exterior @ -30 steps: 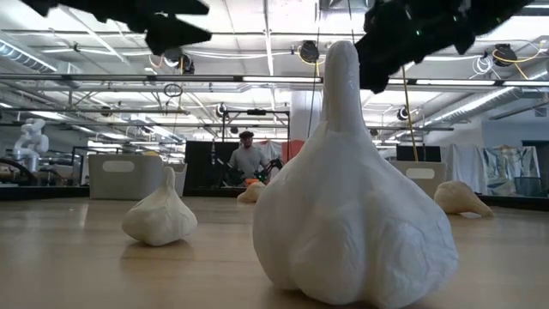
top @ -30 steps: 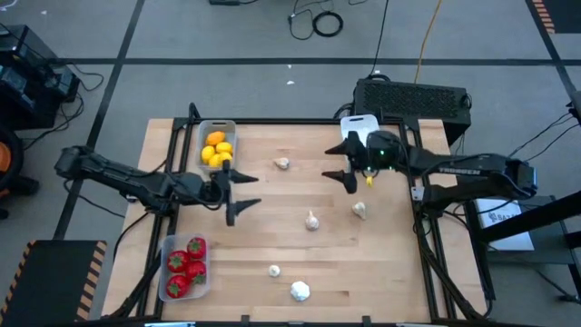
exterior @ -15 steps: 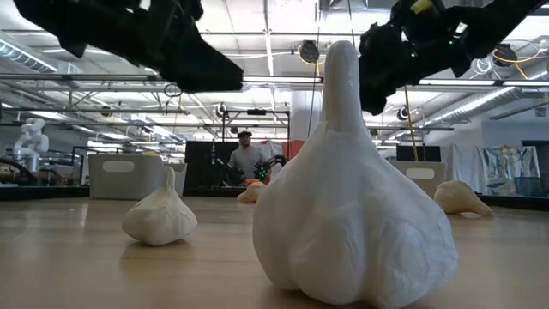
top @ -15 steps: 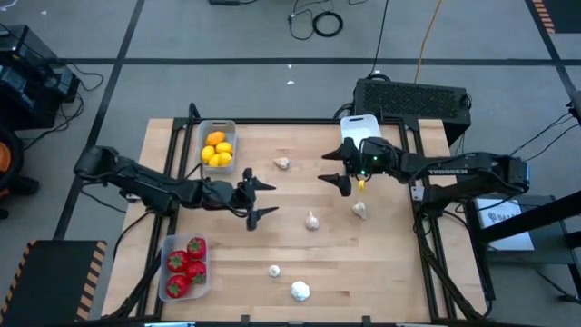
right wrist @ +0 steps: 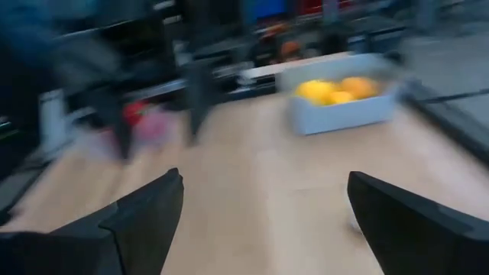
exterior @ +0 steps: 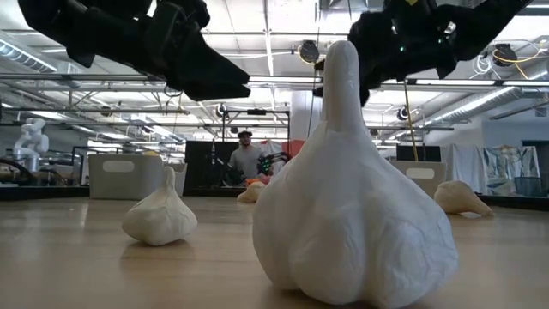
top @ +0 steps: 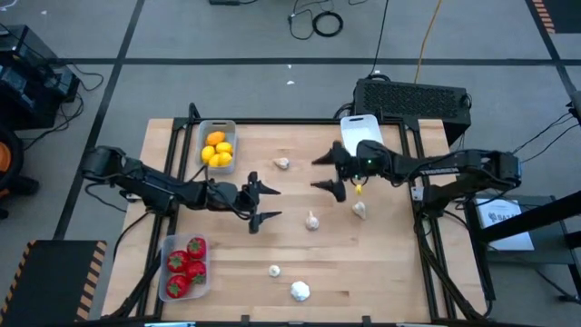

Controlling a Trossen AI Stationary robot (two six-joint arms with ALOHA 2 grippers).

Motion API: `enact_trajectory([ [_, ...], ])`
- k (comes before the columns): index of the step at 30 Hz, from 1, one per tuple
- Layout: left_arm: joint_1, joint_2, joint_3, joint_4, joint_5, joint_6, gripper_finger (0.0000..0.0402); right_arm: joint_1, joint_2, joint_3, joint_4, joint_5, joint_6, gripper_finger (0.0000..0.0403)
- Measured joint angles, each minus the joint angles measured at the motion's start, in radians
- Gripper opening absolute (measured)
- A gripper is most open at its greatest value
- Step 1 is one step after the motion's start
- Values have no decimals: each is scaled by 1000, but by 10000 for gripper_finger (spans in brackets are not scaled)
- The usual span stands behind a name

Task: Sort produce into baskets
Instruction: Put the white garlic into the white bin

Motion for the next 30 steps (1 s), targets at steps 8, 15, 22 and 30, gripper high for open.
enact_trajectory([
  [8,0,101,0,114,3,0,302,198,-3,106,-230,21,-115,357],
  [15,0,261,78,190,3,4,302,303,-3,260,-568,293,-145,357],
  [22,13,400,175,189,3,32,302,337,-14,292,-693,443,-175,357],
  [30,35,539,287,155,118,25,302,336,-20,291,-764,525,-155,357],
])
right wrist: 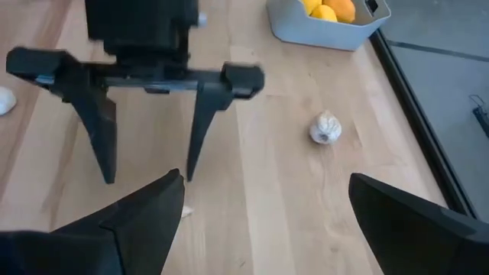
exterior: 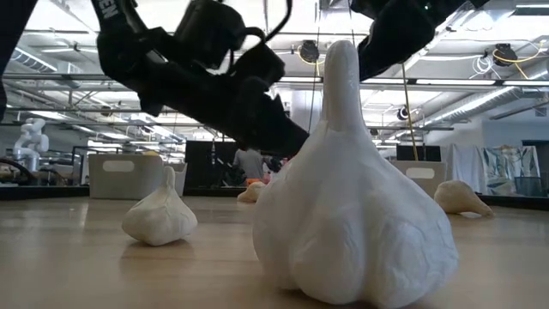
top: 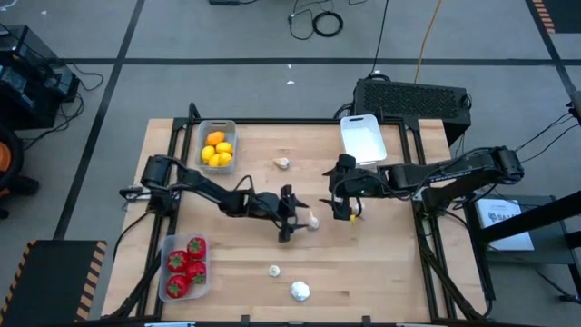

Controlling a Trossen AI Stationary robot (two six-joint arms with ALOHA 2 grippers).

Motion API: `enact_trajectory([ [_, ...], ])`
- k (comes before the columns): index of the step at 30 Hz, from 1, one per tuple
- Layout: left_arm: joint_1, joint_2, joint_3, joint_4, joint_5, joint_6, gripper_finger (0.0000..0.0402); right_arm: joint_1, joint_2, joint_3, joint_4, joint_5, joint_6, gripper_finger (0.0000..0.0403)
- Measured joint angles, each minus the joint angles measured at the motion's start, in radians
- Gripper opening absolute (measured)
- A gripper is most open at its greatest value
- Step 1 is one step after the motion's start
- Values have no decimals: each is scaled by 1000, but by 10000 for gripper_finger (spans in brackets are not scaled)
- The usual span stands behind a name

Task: Sort produce into baskets
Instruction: Put the white garlic into the white bin

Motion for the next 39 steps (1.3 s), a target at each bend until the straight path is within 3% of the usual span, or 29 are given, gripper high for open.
enact_trajectory([
  [5,-1,66,75,-27,78,0,302,0,0,0,-3,-2,11,357],
  [14,-1,175,210,-120,77,11,302,0,1,0,-7,-9,11,357],
  [35,0,176,219,-237,49,78,302,0,1,-1,-8,-11,10,357],
  [39,0,176,218,-239,45,87,301,0,-4,-1,-52,44,18,357],
])
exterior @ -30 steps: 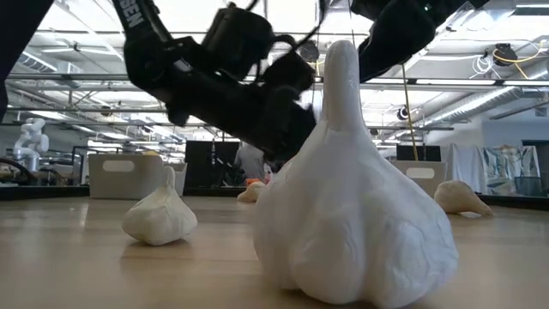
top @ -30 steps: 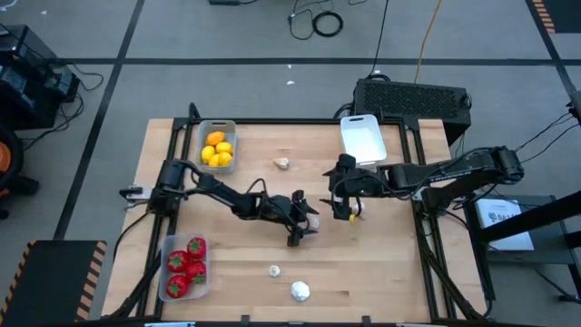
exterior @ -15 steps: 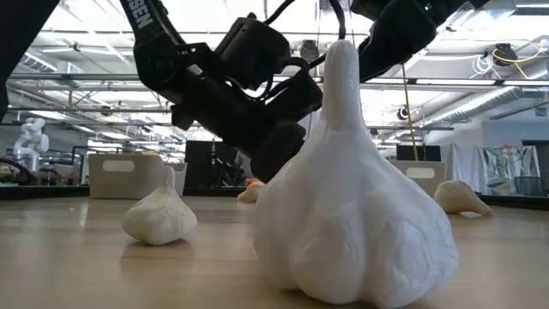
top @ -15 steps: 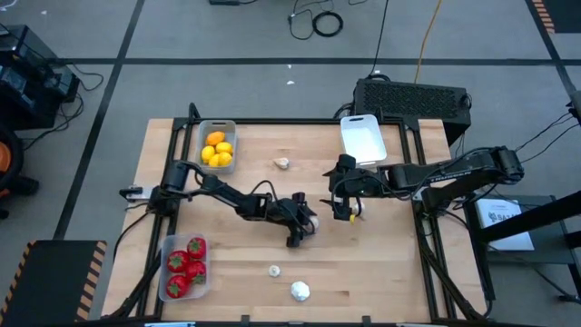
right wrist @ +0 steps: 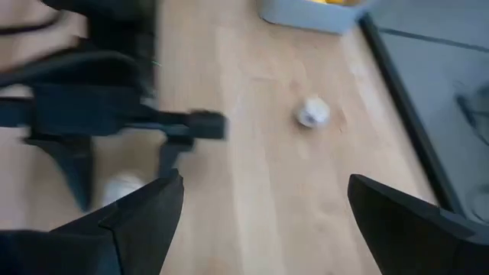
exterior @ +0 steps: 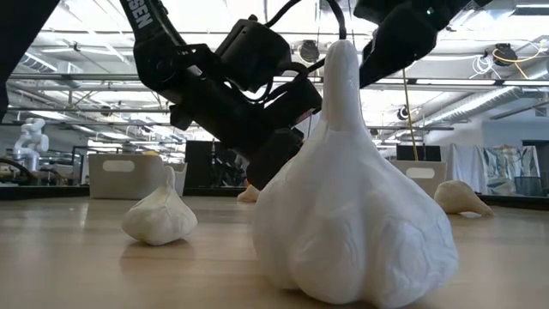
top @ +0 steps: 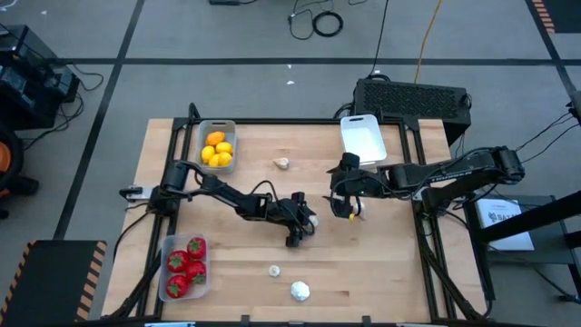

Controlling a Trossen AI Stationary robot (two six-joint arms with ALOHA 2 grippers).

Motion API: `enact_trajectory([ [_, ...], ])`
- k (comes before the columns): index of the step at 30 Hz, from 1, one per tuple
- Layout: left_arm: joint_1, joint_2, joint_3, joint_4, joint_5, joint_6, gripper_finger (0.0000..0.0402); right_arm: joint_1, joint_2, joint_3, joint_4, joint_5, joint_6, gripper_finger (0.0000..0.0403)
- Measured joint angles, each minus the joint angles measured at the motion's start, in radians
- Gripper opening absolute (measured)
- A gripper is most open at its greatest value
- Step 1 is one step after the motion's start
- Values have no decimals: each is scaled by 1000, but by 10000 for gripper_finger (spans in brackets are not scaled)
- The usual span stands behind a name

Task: Sort produce into baskets
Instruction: Put the white garlic into the white bin

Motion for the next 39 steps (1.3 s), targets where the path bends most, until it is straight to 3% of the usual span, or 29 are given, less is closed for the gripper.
enact_trajectory([
  [6,1,0,0,-1,-12,0,265,-1,-1,0,-92,99,61,357],
  [14,28,-9,11,-34,-13,-9,202,-1,-36,0,-214,126,117,357],
  [21,71,-64,153,-226,-19,-2,185,-1,-92,0,-427,284,295,357],
  [26,144,-64,284,-328,-83,0,184,-1,-124,0,-517,323,401,357],
  [34,316,-20,396,-222,-83,-45,183,-1,-180,0,-538,476,450,357],
  [39,387,56,480,-76,27,-117,183,-2,-241,0,-515,527,447,357],
])
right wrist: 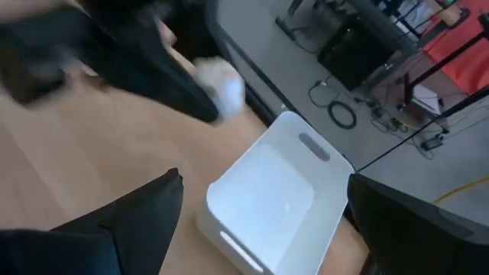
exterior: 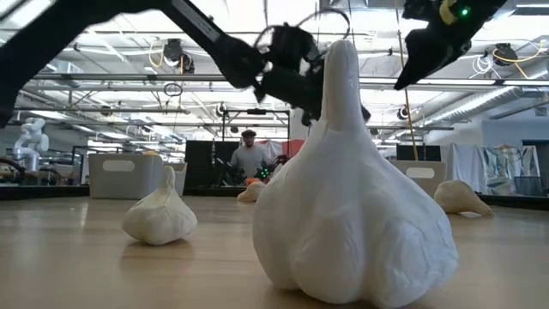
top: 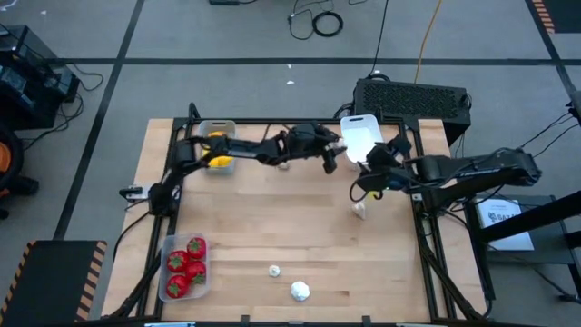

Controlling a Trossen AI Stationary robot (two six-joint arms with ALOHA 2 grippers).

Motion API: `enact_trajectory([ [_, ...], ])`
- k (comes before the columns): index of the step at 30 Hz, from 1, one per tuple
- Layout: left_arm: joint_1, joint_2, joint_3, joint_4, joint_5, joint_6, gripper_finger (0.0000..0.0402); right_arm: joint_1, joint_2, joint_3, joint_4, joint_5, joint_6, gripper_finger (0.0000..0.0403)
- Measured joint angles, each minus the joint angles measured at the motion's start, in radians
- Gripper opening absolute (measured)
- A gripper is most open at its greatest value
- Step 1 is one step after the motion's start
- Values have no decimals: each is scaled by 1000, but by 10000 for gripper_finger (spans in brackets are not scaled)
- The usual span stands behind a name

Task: Sort produce into baskets
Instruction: Put the white garlic into the white bin

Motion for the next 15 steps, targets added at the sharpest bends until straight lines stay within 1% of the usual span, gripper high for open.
enact_trajectory([
  [2,13,60,66,-5,14,-25,183,0,-16,0,4,18,-6,357],
  [5,23,157,195,-3,21,-72,186,-1,-36,0,16,43,-14,357],
  [9,25,278,368,-11,22,-101,192,-2,-44,0,31,49,-38,357],
  [12,28,352,473,-64,21,-102,193,-1,-44,0,38,48,-62,357],
  [15,28,391,548,-102,11,-101,194,-1,-44,0,39,49,-73,357],
])
